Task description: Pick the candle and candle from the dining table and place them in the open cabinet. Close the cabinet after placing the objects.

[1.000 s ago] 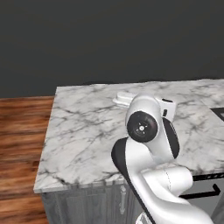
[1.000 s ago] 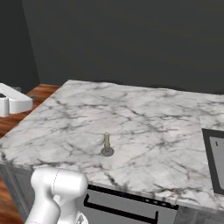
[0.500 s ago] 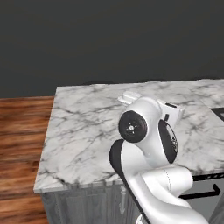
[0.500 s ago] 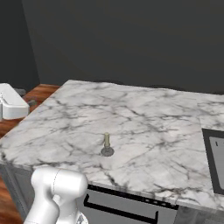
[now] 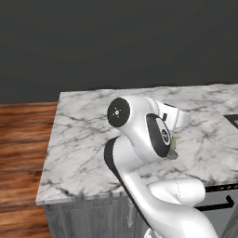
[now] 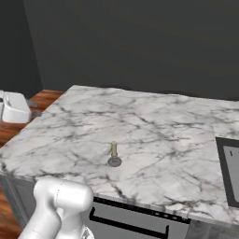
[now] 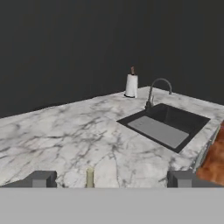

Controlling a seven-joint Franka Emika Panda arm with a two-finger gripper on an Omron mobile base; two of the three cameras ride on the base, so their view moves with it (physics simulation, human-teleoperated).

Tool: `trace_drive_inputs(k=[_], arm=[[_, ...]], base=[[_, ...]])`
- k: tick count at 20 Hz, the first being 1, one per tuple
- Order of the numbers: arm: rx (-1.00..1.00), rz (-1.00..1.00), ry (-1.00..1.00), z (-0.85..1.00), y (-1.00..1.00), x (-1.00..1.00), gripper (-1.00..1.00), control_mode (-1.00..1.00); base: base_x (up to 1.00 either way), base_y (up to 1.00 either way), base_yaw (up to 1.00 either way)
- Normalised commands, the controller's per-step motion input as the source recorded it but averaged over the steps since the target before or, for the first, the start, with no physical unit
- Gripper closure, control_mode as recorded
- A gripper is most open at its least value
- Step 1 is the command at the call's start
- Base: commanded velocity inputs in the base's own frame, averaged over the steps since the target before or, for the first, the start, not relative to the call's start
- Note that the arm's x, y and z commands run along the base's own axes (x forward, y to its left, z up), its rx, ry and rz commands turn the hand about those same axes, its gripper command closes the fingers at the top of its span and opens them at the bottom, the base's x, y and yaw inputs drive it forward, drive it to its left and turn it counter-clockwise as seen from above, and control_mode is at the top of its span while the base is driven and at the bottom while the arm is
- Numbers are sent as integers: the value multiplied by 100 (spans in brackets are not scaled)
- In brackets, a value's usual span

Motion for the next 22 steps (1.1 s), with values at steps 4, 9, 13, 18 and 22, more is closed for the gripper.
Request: trace_drive_inputs(k=[4, 9, 13, 18, 22], arm=[[0, -9, 13, -19, -2, 17, -100, -100], [5, -7, 0, 0, -34, -2, -100, -100], [8, -8, 0, 0, -45, 0, -100, -100], [8, -7, 0, 0, -48, 0, -100, -100], [16, -6, -1, 0, -56, -21, -100, -100]], base=[[0, 0, 0], [0, 0, 0], [0, 0, 0], [0, 0, 0], [0, 0, 0]])
